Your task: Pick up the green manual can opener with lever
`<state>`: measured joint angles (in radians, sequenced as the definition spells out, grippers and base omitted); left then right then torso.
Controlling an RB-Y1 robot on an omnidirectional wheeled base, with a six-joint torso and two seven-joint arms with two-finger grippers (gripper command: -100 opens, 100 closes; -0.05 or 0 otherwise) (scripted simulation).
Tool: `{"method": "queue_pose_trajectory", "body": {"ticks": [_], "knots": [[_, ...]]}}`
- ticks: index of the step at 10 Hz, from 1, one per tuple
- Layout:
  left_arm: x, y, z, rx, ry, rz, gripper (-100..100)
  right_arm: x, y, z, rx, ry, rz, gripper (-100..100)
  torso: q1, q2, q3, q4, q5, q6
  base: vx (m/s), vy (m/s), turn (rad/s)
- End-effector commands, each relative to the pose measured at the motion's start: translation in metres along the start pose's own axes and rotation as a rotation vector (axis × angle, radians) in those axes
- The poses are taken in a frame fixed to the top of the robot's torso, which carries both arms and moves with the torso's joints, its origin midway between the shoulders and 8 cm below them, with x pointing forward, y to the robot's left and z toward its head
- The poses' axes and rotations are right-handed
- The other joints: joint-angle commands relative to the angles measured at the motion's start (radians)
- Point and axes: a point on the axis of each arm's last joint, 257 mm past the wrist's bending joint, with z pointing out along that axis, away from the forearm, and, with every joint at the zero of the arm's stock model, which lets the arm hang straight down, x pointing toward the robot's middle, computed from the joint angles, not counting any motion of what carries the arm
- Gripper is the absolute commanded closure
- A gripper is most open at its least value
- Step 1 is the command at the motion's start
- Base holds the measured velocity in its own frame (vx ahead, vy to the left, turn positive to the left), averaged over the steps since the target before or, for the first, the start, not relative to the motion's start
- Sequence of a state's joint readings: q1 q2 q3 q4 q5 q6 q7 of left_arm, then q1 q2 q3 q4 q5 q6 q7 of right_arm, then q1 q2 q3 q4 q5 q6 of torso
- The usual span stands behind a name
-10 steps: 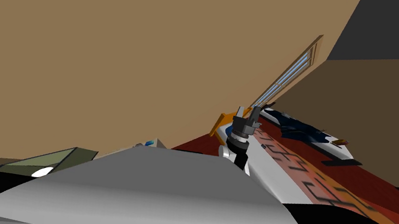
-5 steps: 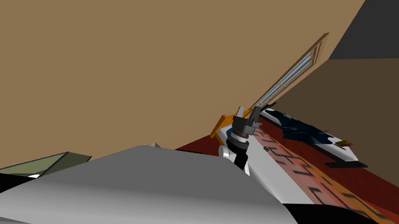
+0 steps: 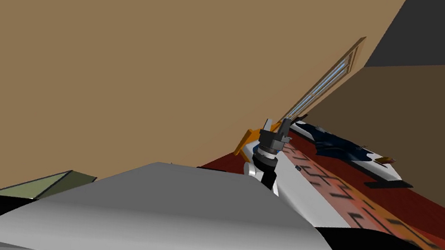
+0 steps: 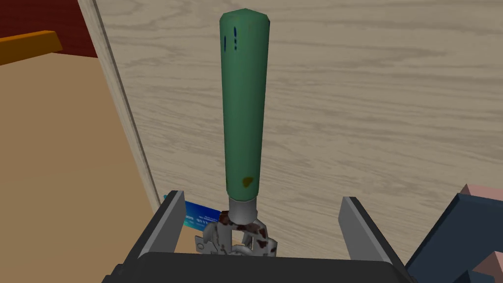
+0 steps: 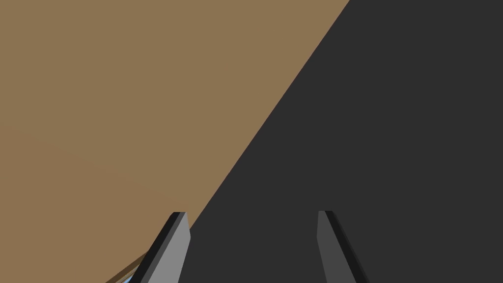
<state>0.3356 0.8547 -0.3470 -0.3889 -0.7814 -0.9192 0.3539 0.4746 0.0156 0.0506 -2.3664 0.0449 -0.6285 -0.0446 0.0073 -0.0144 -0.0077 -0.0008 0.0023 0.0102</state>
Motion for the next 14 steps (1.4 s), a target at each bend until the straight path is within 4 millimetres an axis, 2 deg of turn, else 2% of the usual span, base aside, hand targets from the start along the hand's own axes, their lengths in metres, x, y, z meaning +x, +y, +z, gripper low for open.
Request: {"method": "queue_pose_trajectory", "body": {"ticks": [1,4,5,6,8,9,11,12,14], "knots": [[0.006,0.002,0.004,-0.013,0.020,0.003,-100,0.000,0.000,0.000,0.000,0.000,0.000,0,0.000,0.000,0.000,0.000,0.000,0.000,0.102,0.005,-0.022],[0.006,0.001,0.004,-0.013,0.018,0.001,-100,0.000,0.000,0.000,0.000,0.000,0.000,0,-0.001,0.000,0.000,0.000,0.000,0.000,0.050,-0.008,-0.011],[0.006,0.001,0.004,-0.012,0.019,0.003,0,0.000,0.000,0.000,0.000,0.000,0.000,0,0.000,0.002,0.001,0.000,0.000,0.000,0.000,0.000,0.000],[0.026,0.004,0.007,-0.017,0.011,-0.050,-100,0.000,0.000,0.000,0.000,0.000,0.000,0,0.000,0.003,0.002,0.001,0.000,0.000,-0.091,0.005,-0.404],[0.019,0.002,0.007,-0.007,-0.016,-0.073,-100,0.000,0.000,0.000,0.000,0.000,0.000,0,-0.001,0.012,0.007,0.003,0.000,0.001,-0.096,-0.018,-0.317],[0.041,0.005,0.010,-0.017,-0.016,-0.122,-100,0.000,0.000,0.000,0.000,0.000,0.000,0,0.000,0.009,0.005,0.002,0.000,0.000,-0.124,-0.021,-0.404],[0.032,0.003,0.010,-0.006,-0.049,-0.151,-100,0.000,0.000,0.000,0.000,0.000,0.000,0,0.000,0.012,0.007,0.003,0.000,0.000,-0.079,-0.014,-0.259],[0.056,0.007,0.011,-0.019,-0.046,-0.200,-100,0.000,0.000,0.000,0.000,0.000,0.000,0,0.001,0.008,0.005,0.002,0.000,-0.001,-0.110,-0.019,-0.361],[0.047,0.005,0.011,-0.009,-0.082,-0.233,-100,0.000,0.000,0.000,0.000,0.000,0.000,0,0.000,0.013,0.007,0.003,0.000,0.000,-0.096,-0.016,-0.314]]}}
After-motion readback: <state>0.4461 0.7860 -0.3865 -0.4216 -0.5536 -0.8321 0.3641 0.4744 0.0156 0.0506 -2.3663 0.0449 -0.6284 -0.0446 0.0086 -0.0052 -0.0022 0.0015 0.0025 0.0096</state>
